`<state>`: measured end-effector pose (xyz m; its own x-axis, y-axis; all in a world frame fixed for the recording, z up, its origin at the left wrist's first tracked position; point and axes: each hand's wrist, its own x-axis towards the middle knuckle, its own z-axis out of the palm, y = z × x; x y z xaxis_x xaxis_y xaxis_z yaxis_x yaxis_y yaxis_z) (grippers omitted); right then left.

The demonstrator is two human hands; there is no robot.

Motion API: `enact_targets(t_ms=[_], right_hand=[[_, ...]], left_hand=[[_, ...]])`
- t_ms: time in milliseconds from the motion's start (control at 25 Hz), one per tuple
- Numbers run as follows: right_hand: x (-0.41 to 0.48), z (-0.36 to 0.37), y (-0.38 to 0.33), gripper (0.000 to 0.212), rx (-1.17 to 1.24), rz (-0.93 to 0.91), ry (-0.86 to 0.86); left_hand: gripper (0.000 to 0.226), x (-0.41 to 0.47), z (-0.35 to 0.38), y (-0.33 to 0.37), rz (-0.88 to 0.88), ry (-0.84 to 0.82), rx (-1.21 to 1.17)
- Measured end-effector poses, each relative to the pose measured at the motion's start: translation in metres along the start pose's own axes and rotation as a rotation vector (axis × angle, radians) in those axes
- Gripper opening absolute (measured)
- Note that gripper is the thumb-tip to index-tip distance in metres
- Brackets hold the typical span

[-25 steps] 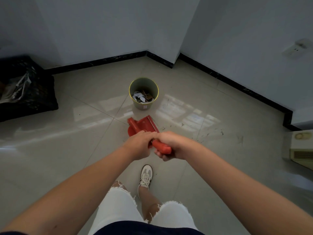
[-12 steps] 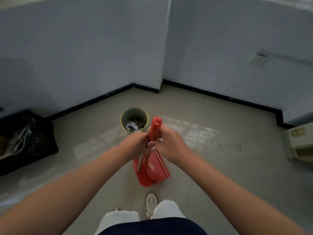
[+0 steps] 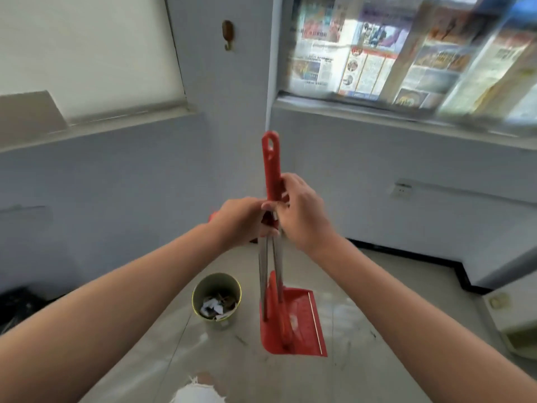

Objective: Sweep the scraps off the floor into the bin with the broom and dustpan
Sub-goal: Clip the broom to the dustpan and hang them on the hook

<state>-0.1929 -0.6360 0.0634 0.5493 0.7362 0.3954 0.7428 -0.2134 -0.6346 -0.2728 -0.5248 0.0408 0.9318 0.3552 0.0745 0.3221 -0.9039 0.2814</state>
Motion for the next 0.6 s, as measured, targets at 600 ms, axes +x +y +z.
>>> enact_targets(t_ms=[600], right_hand=[[0.300,0.080,0.018,0.024,0.009,0.020,0.051]], left_hand=[[0.022,0.227,-0.060,-0.158,-0.033,0.398,-0.105]])
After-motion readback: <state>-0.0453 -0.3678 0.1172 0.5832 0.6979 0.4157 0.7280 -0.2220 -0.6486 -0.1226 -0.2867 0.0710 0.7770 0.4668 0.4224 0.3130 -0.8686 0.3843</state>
